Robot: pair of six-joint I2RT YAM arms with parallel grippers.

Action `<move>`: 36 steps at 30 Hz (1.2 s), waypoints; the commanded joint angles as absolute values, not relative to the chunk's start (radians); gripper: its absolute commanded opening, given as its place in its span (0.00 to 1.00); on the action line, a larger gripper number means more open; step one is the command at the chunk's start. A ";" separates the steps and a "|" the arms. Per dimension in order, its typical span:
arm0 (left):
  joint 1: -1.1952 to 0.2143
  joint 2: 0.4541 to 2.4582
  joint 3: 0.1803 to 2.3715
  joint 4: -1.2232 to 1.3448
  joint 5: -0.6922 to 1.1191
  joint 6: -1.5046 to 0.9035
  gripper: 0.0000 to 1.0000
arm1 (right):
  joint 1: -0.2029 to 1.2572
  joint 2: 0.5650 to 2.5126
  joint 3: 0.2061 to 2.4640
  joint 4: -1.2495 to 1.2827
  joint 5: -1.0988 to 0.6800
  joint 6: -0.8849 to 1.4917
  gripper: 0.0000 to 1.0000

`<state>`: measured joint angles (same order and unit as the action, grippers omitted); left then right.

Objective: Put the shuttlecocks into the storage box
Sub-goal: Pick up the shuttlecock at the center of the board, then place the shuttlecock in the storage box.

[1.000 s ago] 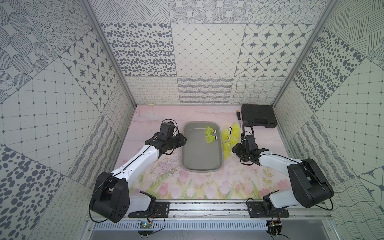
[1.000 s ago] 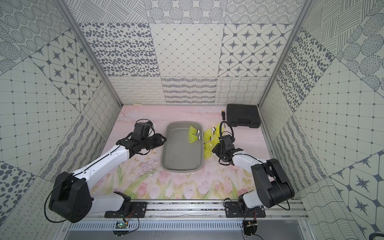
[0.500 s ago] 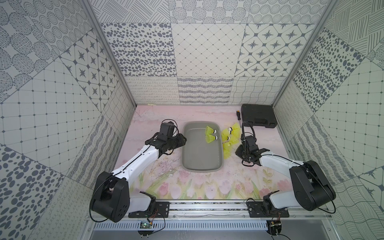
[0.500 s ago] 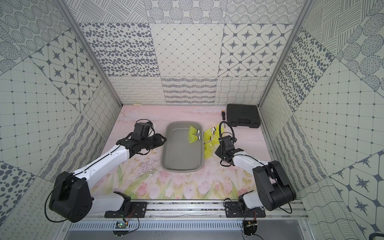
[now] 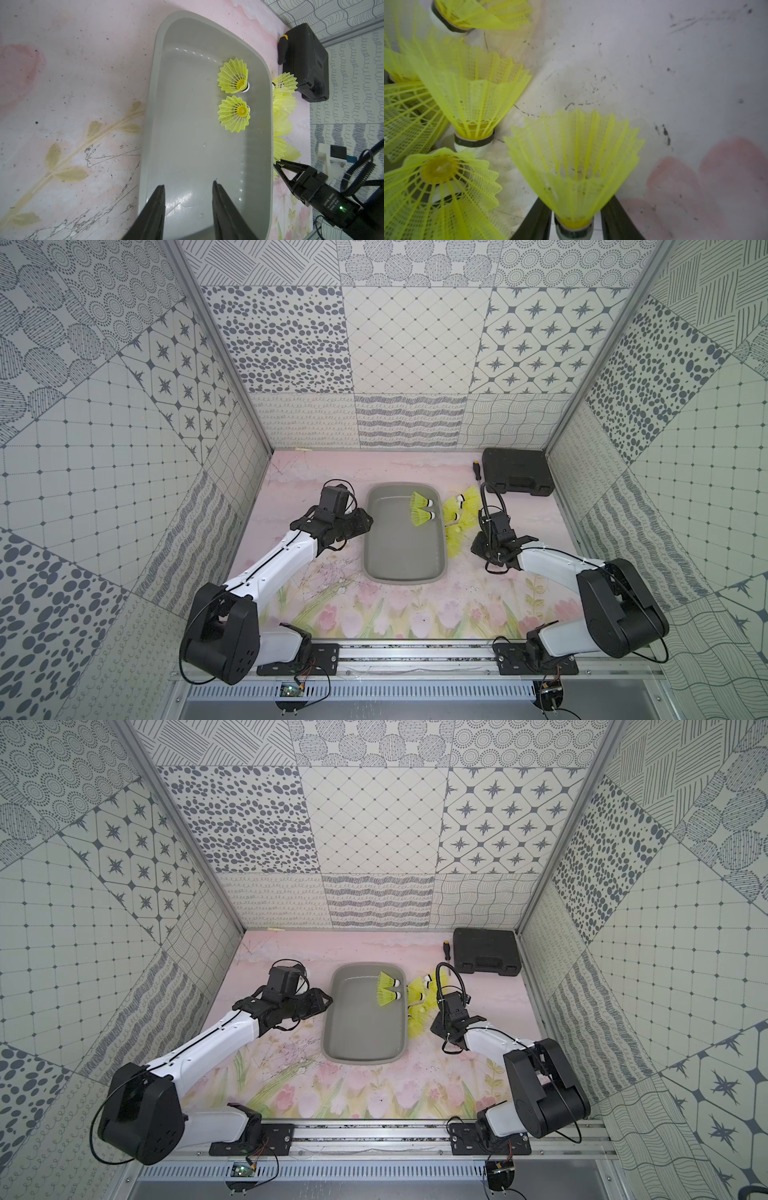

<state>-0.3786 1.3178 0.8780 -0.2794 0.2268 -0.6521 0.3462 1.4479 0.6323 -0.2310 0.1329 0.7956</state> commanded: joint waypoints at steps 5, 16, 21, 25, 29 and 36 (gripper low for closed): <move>-0.373 1.308 0.876 -0.275 0.237 -0.634 0.41 | 0.350 1.419 0.628 -0.271 0.177 0.781 0.26; -0.376 1.303 0.915 -0.240 0.368 -0.580 0.40 | 0.349 1.202 0.616 -0.150 -0.033 0.495 0.22; -0.431 1.327 1.001 -0.241 0.430 -0.446 0.39 | 0.351 1.088 0.637 -0.123 -0.238 0.275 0.22; -0.508 1.348 1.055 -0.216 0.449 -0.286 0.39 | 0.351 1.063 0.684 -0.172 -0.342 0.150 0.22; -0.534 1.388 1.114 -0.187 0.554 -0.193 0.38 | 0.353 1.086 0.746 -0.229 -0.471 0.069 0.22; -0.551 1.458 1.228 -0.248 0.745 0.016 0.40 | 0.383 1.157 0.848 -0.320 -0.621 -0.027 0.24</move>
